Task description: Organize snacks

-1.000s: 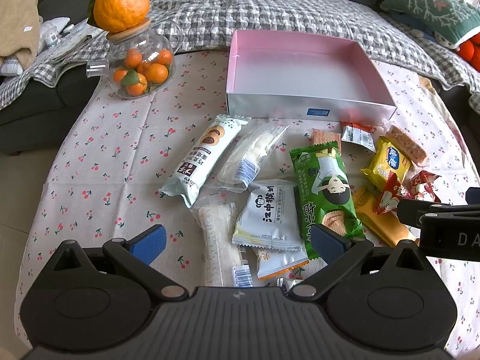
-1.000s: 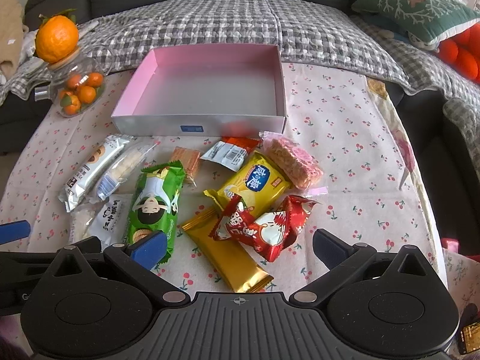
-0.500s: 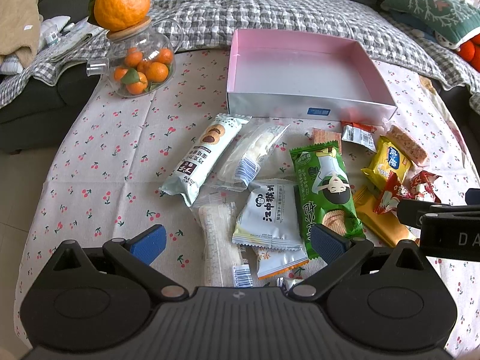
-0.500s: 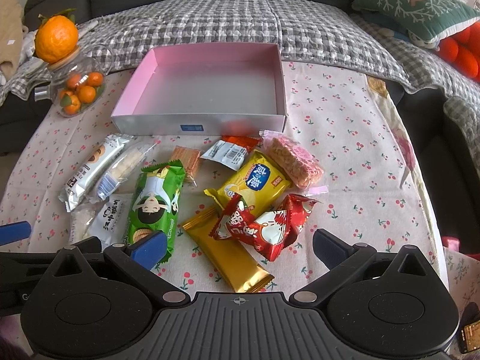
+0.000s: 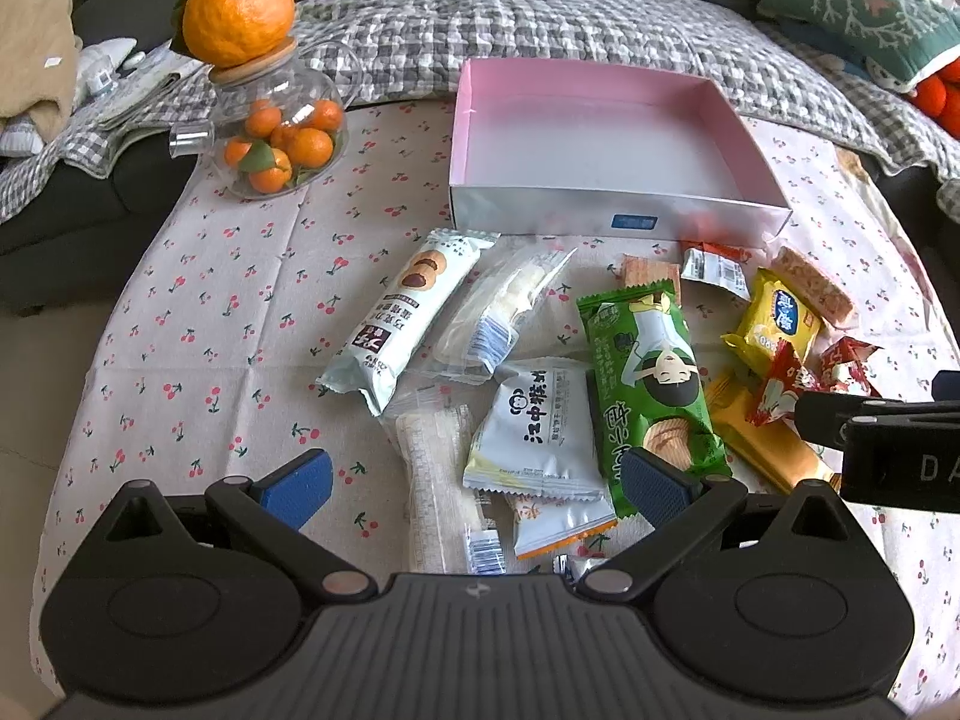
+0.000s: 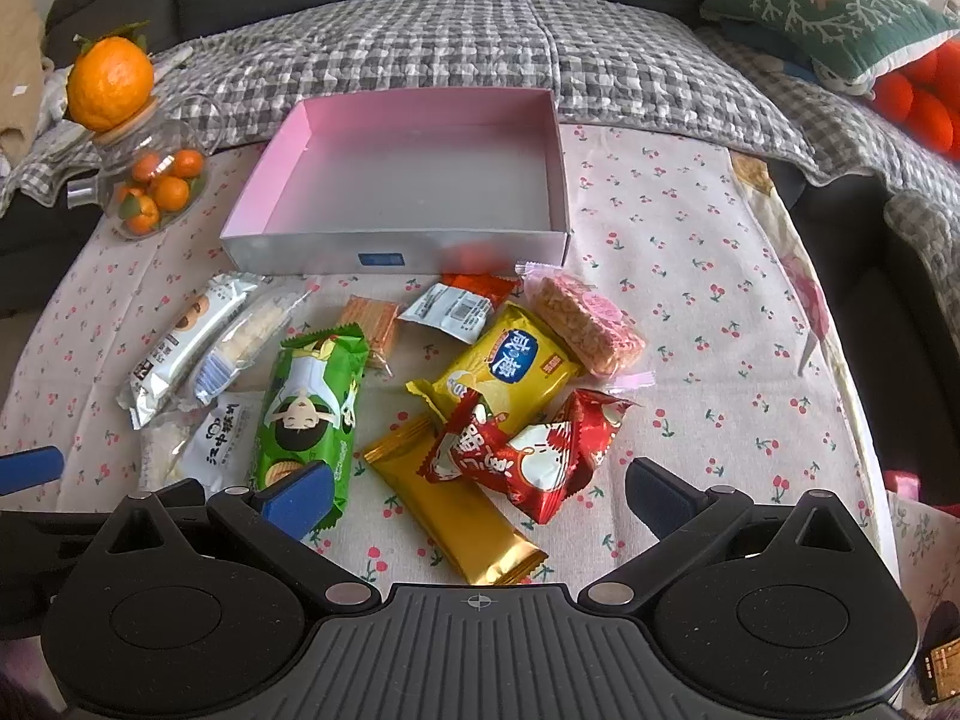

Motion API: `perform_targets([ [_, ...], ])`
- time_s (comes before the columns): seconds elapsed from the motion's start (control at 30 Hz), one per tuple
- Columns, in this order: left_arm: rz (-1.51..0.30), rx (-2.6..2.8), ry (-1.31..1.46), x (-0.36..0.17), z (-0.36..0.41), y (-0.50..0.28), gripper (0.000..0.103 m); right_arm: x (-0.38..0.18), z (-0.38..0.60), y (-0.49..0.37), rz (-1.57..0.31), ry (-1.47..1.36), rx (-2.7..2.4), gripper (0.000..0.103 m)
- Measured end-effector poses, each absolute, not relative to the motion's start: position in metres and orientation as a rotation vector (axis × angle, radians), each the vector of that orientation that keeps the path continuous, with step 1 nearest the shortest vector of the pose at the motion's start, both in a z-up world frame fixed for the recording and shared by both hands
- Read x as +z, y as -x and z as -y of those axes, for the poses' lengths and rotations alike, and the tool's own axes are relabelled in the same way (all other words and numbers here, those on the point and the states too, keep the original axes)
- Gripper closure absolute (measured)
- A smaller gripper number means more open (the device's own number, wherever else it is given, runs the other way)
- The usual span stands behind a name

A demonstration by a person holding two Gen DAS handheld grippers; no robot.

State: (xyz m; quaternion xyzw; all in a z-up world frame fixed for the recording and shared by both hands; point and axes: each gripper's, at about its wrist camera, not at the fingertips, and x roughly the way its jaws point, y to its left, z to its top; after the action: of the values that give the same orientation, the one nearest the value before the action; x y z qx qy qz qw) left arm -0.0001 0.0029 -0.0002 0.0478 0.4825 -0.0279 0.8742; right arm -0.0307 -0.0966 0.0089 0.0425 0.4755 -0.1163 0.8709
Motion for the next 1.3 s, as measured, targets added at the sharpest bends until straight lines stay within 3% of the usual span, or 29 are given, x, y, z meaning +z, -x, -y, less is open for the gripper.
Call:
perform_targets([
  [0.47, -0.878, -0.112, -0.102, 0.011, -0.01, -0.006, 0.001, 0.019, 0.112, 0.021, -0.974, -0.1, -0.209, 0.0],
  [0.7, -0.901, -0.195, -0.19, 0.014, -0.012, -0.033, 0.001, 0.009, 0.153, 0.001, -1.0, -0.222, -0.214, 0.0],
  [1.03, -1.002, -0.253, -0.038, 0.002, -0.034, -0.071, 0.001, -0.008, 0.185, -0.012, -1.033, -0.347, -0.233, 0.0],
  [1.3, -1.061, -0.271, 0.068, -0.018, -0.055, -0.105, 0.017, -0.009, 0.202, -0.031, -0.978, -0.335, -0.226, 0.0],
])
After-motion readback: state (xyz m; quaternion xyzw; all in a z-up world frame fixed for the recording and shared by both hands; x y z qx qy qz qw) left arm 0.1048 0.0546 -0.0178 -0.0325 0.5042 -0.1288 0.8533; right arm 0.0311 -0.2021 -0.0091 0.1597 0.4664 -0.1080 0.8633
